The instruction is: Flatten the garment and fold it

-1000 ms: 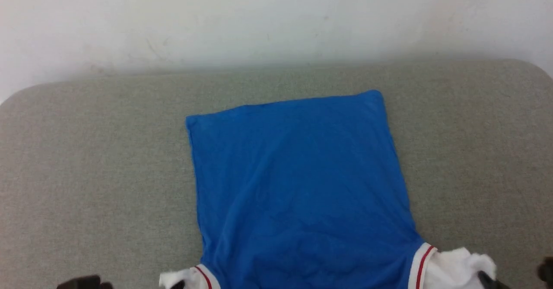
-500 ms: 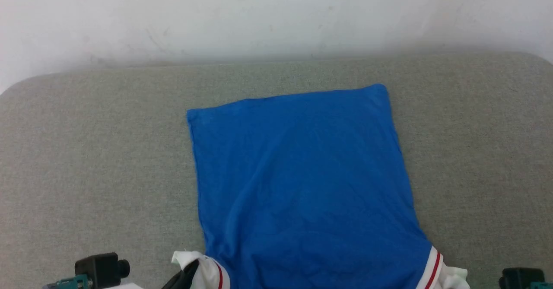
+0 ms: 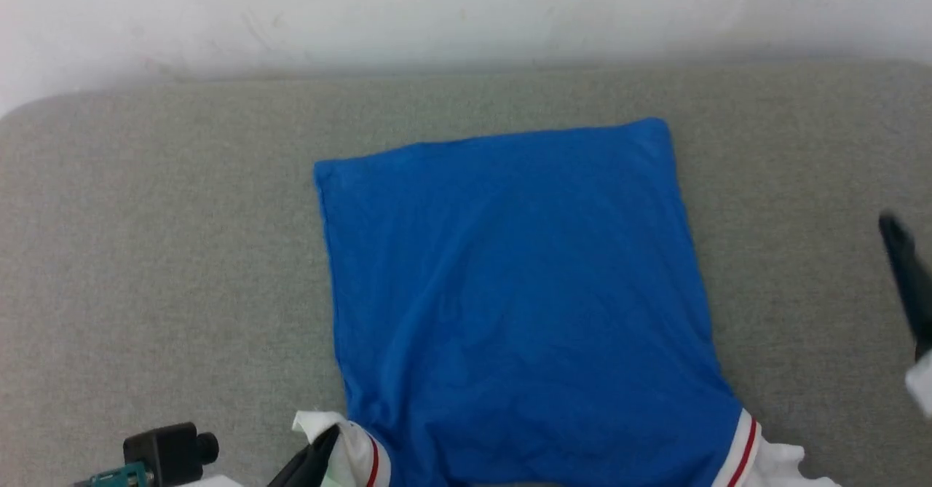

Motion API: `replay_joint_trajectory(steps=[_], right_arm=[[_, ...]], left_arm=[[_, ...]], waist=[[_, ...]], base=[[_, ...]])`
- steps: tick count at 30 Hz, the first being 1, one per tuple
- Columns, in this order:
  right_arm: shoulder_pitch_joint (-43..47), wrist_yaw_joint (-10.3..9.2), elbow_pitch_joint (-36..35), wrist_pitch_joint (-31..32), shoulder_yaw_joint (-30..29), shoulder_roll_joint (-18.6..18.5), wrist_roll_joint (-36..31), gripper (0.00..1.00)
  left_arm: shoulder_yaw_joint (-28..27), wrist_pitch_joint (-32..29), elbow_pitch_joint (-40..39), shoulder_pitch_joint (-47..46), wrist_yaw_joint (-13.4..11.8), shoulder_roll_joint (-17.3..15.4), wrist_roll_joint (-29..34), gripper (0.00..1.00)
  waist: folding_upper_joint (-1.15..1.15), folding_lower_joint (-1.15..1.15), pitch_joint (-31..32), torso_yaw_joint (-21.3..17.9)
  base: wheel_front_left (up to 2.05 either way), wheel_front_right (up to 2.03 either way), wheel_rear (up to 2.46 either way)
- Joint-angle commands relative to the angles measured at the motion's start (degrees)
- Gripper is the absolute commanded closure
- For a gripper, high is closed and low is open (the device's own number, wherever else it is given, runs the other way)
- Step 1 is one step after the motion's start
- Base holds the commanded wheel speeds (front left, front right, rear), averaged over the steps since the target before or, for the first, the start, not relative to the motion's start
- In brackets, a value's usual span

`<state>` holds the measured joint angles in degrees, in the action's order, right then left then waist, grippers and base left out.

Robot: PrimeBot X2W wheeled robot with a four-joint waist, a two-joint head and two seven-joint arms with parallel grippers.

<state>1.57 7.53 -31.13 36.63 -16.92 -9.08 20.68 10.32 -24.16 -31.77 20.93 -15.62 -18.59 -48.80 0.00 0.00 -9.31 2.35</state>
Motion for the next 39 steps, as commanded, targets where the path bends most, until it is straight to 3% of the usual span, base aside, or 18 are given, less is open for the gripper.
replay_joint_trajectory(steps=[1,5,8,16,23,34,35,36,37,39], right_arm=[[-3.4,-0.04,0.0,0.8,0.5,-0.7,0.4,0.0],[-16.3,-0.04,3.8,3.8,1.5,-2.4,1.3,0.0],[-24.7,-0.04,8.3,6.0,4.2,-6.0,0.3,0.0],[-40.9,-0.04,25.8,12.3,6.0,-7.7,-3.4,0.0],[-45.1,-0.04,35.5,15.4,5.8,-7.2,-6.5,0.0],[-43.0,-0.04,39.9,16.5,2.2,-4.7,-8.9,0.0],[-42.7,-0.04,40.1,16.7,1.6,-4.4,-9.1,0.09],[-42.5,-0.04,40.2,16.9,1.1,-4.1,-9.6,0.56],[-42.3,-0.04,40.2,17.0,0.8,-3.9,-10.0,0.94],[-41.9,-0.04,40.2,17.1,0.2,-3.5,-10.7,1.0]], left_arm=[[0.1,0.3,0.0,-1.3,0.6,0.0,0.5,1.0],[0.9,0.3,0.2,-3.4,1.5,0.0,0.9,1.0],[1.8,0.2,0.5,-5.2,2.1,0.1,1.2,1.0],[3.6,0.2,-0.4,-9.2,3.1,0.5,2.4,1.0],[5.1,0.6,-1.5,-12.0,3.8,1.1,3.6,1.0],[6.2,1.2,-0.7,-14.8,4.7,2.2,3.7,1.0],[6.2,1.3,-0.7,-14.9,4.7,2.3,3.6,1.0],[6.3,1.3,-0.6,-15.0,4.7,2.4,3.5,1.0],[6.3,1.4,-0.5,-15.1,4.7,2.5,3.4,1.0],[6.2,1.5,-0.4,-15.3,4.7,2.6,3.4,1.0]], waist=[[0.0,0.0,-2.8,0.8],[0.0,0.0,-6.4,2.4],[0.0,0.0,-9.1,3.9],[0.0,0.0,-14.4,7.5],[0.0,0.0,-18.7,10.6],[0.0,0.0,-22.6,13.7],[0.0,0.0,-22.6,13.9],[0.0,0.0,-22.7,14.0],[0.0,0.0,-22.7,14.1],[0.0,0.0,-22.7,14.2]], base=[[0.0,0.0,0.0],[0.0,0.0,0.0],[0.0,0.0,0.0],[0.0,0.0,0.0],[0.0,0.0,0.0],[0.0,0.0,0.0],[0.0,0.0,0.0],[0.0,0.0,0.0],[0.0,0.0,0.0],[0.0,0.0,0.0]])
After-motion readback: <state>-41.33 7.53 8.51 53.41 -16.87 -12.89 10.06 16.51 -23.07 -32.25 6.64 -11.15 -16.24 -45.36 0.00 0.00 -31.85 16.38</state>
